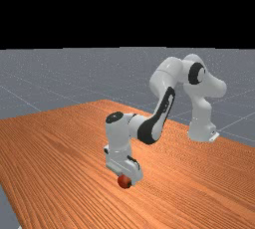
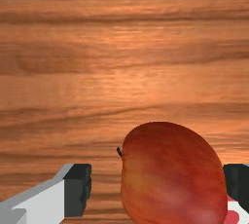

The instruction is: Pick the apple to the marker

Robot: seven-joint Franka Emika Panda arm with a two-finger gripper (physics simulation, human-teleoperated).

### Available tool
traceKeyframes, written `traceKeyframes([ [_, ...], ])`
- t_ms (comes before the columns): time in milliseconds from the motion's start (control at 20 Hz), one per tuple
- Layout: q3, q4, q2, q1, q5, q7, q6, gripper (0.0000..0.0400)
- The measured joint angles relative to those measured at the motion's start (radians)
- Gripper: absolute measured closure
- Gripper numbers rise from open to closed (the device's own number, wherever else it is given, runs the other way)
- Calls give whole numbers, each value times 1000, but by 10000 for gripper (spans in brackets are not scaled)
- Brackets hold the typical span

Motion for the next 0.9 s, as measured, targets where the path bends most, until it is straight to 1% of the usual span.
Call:
traceKeyframes([
  [50,0,-1,1,0,0,1,0,126],
  [200,-4,-4,-9,-1,-2,4,-29,128],
  [300,-18,-25,-60,-11,-9,7,-104,128],
  [400,-39,-85,-119,-24,-16,11,-132,128],
  [600,-72,-156,-146,-43,-24,26,-94,128],
  [800,-77,-168,-141,-36,-25,48,-76,128],
  [900,-76,-209,-146,-29,-27,49,-52,128],
])
